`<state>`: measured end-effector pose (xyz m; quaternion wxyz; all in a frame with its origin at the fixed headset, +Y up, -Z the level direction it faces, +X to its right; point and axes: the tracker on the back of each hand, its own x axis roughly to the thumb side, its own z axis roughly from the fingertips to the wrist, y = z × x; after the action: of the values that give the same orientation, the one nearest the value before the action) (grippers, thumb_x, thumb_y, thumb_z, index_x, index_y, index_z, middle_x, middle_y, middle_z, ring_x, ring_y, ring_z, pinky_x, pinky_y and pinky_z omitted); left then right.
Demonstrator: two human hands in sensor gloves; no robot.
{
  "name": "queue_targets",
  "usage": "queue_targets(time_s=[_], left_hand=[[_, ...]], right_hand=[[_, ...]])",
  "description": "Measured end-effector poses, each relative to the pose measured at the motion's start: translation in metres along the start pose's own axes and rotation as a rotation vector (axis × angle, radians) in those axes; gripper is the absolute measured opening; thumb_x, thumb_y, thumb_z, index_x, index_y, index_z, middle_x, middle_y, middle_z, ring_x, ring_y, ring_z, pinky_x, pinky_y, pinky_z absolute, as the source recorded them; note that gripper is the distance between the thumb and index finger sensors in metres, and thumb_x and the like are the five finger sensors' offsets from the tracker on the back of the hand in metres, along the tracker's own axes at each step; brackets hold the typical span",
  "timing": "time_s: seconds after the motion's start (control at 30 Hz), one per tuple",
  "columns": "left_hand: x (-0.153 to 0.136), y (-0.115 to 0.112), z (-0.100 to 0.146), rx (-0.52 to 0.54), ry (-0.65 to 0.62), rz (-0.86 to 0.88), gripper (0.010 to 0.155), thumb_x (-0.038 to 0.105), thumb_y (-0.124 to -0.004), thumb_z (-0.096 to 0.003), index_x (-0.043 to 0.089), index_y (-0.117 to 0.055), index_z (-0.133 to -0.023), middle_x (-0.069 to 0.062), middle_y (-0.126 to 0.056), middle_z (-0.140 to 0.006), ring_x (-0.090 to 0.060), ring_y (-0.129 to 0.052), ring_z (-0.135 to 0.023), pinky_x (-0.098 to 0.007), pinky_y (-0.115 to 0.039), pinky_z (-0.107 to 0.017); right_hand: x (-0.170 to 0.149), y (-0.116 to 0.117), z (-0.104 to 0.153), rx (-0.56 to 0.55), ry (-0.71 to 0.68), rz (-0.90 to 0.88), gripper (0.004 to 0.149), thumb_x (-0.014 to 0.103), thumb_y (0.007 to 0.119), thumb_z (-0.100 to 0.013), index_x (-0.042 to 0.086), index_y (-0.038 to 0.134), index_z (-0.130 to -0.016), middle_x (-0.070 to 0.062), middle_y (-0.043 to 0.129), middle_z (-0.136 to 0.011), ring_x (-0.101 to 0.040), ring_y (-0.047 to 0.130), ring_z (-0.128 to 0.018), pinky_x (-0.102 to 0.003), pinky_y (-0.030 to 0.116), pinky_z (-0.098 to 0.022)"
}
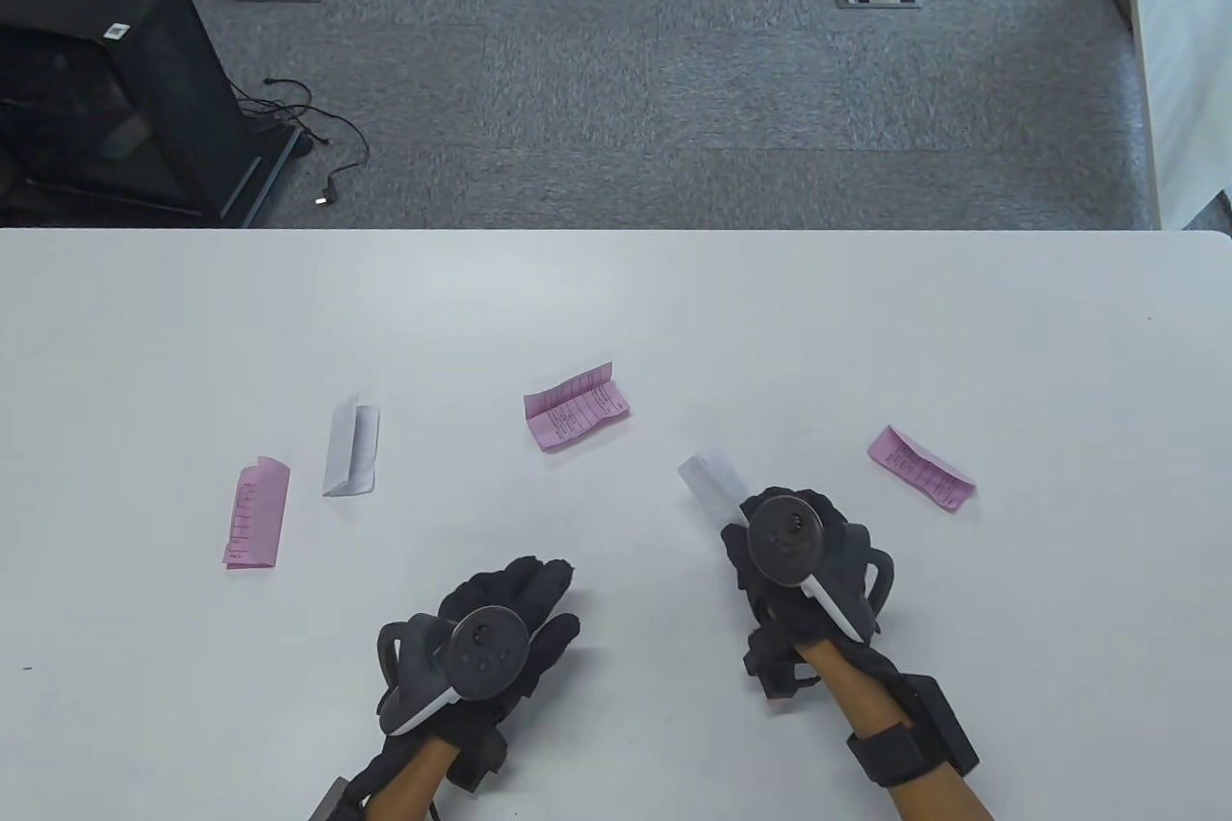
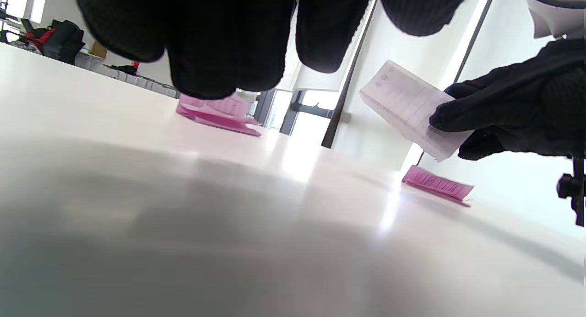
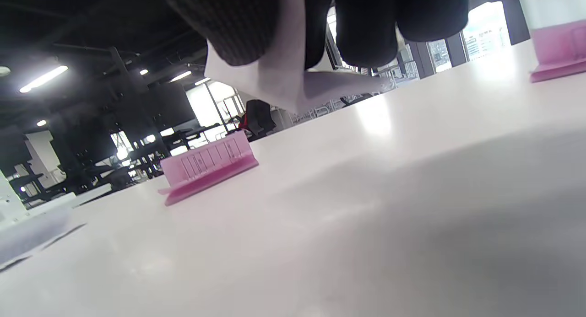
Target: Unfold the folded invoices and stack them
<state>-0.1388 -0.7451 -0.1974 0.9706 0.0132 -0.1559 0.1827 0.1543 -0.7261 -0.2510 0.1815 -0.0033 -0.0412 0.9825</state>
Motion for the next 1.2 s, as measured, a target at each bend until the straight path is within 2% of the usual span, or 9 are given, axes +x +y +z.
queue_targets(time_s=[0.17, 0.33, 0.5, 0.57, 0.7, 0.8, 0.93, 1.07, 1.2], left_hand=[[0.022, 0.0, -0.012, 0.027, -0.02, 0.025, 0.058, 0.055, -0.066, -0.0505, 0.028, -0.074, -0.101, -0.012, -0.089, -0.099, -0.035, -0.09, -0.08, -0.057, -0.073, -0.063], [0.036, -0.007, -0.027, -0.051, 0.09, 0.231, 0.06, 0.055, -0.067, -0.0505, 0.021, -0.076, -0.1, -0.015, -0.093, -0.093, -0.036, -0.093, -0.074, -0.058, -0.074, -0.058], [0.039, -0.02, -0.028, -0.105, 0.143, 0.421, 0.066, 0.058, -0.066, -0.0501, 0.017, -0.073, -0.102, -0.018, -0.091, -0.094, -0.038, -0.092, -0.074, -0.059, -0.074, -0.057], [0.039, -0.027, -0.026, -0.141, 0.163, 0.541, 0.071, 0.059, -0.067, -0.0496, 0.014, -0.067, -0.105, -0.021, -0.086, -0.098, -0.04, -0.09, -0.076, -0.059, -0.073, -0.058], [0.041, -0.042, -0.022, -0.239, 0.175, 0.894, 0.082, 0.059, -0.07, -0.049, 0.01, -0.047, -0.111, -0.027, -0.071, -0.107, -0.045, -0.081, -0.084, -0.056, -0.073, -0.057], [0.044, -0.046, -0.02, -0.217, 0.199, 1.071, 0.083, 0.057, -0.074, -0.0493, 0.01, -0.046, -0.111, -0.027, -0.072, -0.106, -0.047, -0.08, -0.084, -0.057, -0.073, -0.057], [0.041, -0.046, -0.019, -0.192, 0.22, 1.02, 0.082, 0.056, -0.077, -0.0483, 0.011, -0.048, -0.111, -0.024, -0.075, -0.104, -0.044, -0.082, -0.084, -0.055, -0.074, -0.058], [0.038, -0.045, -0.018, -0.187, 0.221, 1.04, 0.086, 0.057, -0.08, -0.0462, 0.012, -0.046, -0.111, -0.025, -0.07, -0.106, -0.045, -0.078, -0.087, -0.057, -0.071, -0.06], [0.033, -0.044, -0.016, -0.128, 0.243, 1.053, 0.064, 0.047, -0.074, -0.0533, 0.015, -0.059, -0.107, -0.022, -0.079, -0.101, -0.043, -0.083, -0.083, -0.056, -0.073, -0.059]], right_hand=[[-0.002, -0.013, 0.032, -0.025, -0.102, -0.094, 0.038, 0.04, 0.072, -0.047, 0.019, 0.075, -0.079, -0.016, 0.071, -0.096, -0.05, 0.061, -0.092, -0.07, 0.049, -0.065], [0.014, 0.003, 0.047, -0.018, -0.209, -0.073, 0.038, 0.04, 0.072, -0.047, 0.02, 0.074, -0.079, -0.016, 0.07, -0.097, -0.05, 0.061, -0.092, -0.07, 0.049, -0.065], [0.03, 0.013, 0.058, -0.043, -0.315, -0.012, 0.038, 0.041, 0.072, -0.048, 0.021, 0.074, -0.08, -0.015, 0.07, -0.097, -0.05, 0.061, -0.092, -0.069, 0.05, -0.065], [0.034, 0.015, 0.062, -0.049, -0.355, -0.018, 0.038, 0.042, 0.071, -0.048, 0.021, 0.074, -0.08, -0.015, 0.071, -0.097, -0.049, 0.062, -0.092, -0.069, 0.05, -0.066], [0.042, 0.018, 0.067, -0.076, -0.405, -0.015, 0.038, 0.042, 0.071, -0.048, 0.022, 0.074, -0.08, -0.014, 0.07, -0.097, -0.048, 0.062, -0.092, -0.069, 0.05, -0.066], [0.046, 0.023, 0.07, -0.058, -0.439, -0.015, 0.04, 0.043, 0.071, -0.048, 0.022, 0.073, -0.082, -0.014, 0.07, -0.098, -0.048, 0.062, -0.093, -0.069, 0.05, -0.066], [0.047, 0.026, 0.07, -0.033, -0.46, -0.032, 0.045, 0.046, 0.071, -0.047, 0.021, 0.071, -0.085, -0.015, 0.067, -0.1, -0.048, 0.06, -0.094, -0.069, 0.049, -0.066], [0.046, 0.029, 0.069, 0.075, -0.503, -0.07, 0.063, 0.058, 0.065, -0.044, 0.02, 0.063, -0.095, -0.019, 0.055, -0.107, -0.051, 0.052, -0.097, -0.072, 0.045, -0.066], [0.043, 0.025, 0.066, 0.122, -0.509, -0.152, 0.063, 0.059, 0.063, -0.044, 0.025, 0.062, -0.097, -0.019, 0.055, -0.108, -0.05, 0.053, -0.097, -0.072, 0.045, -0.067]])
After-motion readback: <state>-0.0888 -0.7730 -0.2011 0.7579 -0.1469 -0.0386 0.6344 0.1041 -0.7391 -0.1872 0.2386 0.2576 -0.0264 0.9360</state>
